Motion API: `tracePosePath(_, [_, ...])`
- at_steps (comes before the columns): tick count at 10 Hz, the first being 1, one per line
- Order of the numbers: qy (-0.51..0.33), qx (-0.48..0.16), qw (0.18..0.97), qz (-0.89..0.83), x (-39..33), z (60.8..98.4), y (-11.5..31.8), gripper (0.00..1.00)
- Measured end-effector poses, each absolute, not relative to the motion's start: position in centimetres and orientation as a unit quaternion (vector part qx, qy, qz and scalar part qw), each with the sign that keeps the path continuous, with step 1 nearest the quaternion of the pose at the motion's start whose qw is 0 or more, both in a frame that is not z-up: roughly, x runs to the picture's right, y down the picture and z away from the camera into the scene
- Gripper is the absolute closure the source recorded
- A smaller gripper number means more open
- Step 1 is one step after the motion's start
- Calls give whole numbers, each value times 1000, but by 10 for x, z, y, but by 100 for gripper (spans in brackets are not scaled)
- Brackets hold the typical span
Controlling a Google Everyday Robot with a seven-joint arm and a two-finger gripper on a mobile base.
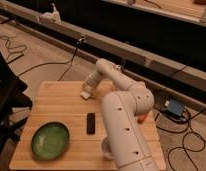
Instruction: Place the white sponge in the ceramic cup
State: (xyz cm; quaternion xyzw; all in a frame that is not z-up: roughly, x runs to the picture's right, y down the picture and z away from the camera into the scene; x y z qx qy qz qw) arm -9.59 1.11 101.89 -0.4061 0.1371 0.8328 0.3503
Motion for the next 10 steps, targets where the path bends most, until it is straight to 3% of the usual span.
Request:
tracePosePath(6, [54, -416, 385, 822, -105, 944, -45, 100])
tracePosePath(10, [33, -449, 376, 810, -93, 909, -40, 100])
